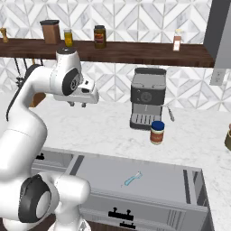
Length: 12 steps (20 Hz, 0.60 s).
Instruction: Pick the peeler from the drawer and place it on the counter.
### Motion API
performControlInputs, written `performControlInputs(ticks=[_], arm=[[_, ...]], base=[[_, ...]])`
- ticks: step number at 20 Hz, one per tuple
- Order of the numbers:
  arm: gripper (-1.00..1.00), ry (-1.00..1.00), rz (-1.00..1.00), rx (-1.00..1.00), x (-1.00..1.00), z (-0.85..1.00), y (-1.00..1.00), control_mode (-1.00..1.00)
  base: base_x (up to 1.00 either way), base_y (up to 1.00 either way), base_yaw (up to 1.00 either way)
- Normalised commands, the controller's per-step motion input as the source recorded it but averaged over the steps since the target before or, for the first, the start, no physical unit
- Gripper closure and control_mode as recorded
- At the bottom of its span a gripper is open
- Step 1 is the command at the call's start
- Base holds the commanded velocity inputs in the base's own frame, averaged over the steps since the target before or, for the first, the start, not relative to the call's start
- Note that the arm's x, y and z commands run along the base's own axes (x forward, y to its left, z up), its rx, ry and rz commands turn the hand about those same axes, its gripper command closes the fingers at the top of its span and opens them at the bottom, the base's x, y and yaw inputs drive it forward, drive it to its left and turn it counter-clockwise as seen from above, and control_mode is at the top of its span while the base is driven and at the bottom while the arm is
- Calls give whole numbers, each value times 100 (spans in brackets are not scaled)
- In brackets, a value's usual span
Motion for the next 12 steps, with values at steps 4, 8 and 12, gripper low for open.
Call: performControlInputs(ticks=[4,8,12], arm=[[-100,0,0,0,-38,0,-4,-100],[-100,0,-2,0,-95,-15,-20,-100],[-100,0,-5,0,-65,-45,-62,-100]], base=[[0,0,0],[0,0,0],[0,0,0]])
